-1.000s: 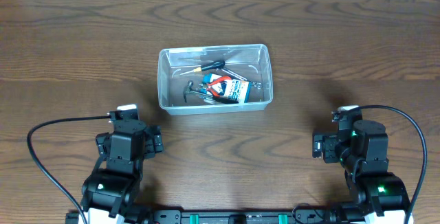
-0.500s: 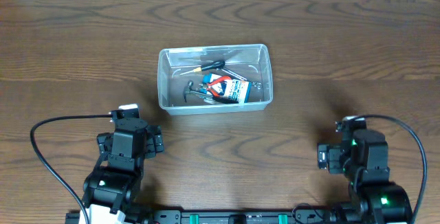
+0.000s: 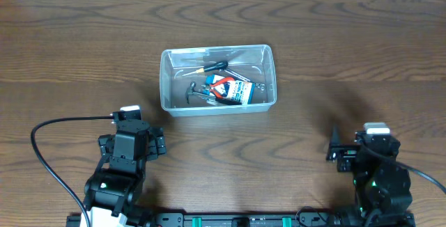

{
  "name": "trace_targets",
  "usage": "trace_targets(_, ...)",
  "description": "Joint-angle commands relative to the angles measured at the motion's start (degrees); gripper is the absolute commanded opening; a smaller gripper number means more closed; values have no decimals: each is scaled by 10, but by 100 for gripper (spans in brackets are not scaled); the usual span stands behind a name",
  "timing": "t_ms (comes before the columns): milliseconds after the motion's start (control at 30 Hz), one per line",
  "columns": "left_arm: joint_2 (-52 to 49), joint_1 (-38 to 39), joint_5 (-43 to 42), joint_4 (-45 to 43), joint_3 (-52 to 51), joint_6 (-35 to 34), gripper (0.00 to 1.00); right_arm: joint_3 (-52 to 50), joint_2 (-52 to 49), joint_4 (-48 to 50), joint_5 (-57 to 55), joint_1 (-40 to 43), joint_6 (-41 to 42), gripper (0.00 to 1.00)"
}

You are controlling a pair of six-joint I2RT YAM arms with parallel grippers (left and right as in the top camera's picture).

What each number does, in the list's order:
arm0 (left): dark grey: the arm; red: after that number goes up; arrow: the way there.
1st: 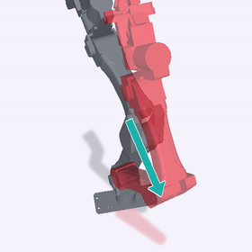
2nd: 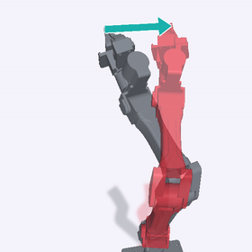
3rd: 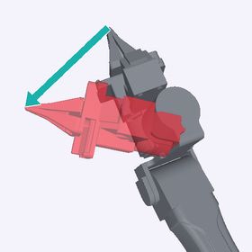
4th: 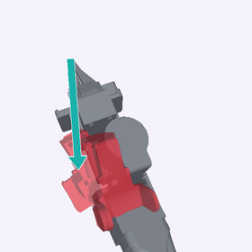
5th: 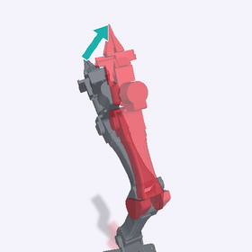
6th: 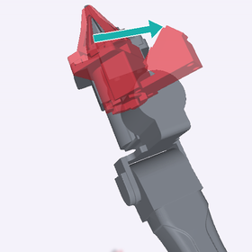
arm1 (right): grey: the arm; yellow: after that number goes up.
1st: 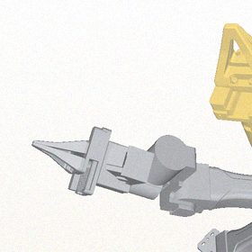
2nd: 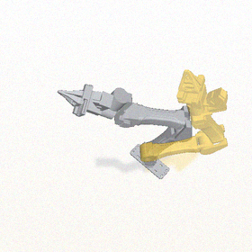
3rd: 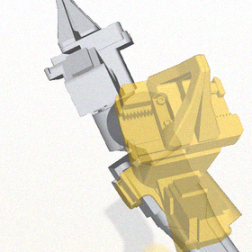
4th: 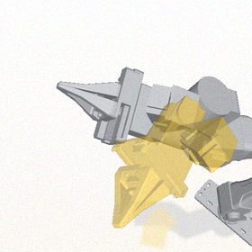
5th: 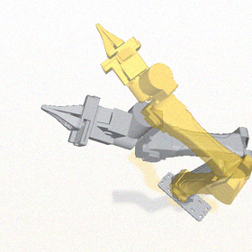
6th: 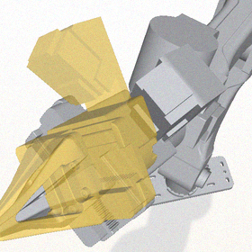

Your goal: Pack container

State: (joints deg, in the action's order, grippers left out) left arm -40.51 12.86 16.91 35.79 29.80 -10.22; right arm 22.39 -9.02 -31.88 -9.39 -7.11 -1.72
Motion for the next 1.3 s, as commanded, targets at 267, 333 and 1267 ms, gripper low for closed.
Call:
trace_targets(267,-2,2,7,1,4,7,98,-221,78,307,-45,-7,34,99)
trace_targets(333,-2,2,7,1,4,7,98,-221,87,290,-59,-6,40,99)
trace_targets(1267,-2,2,7,1,4,7,98,-220,87,280,54,-15,10,99)
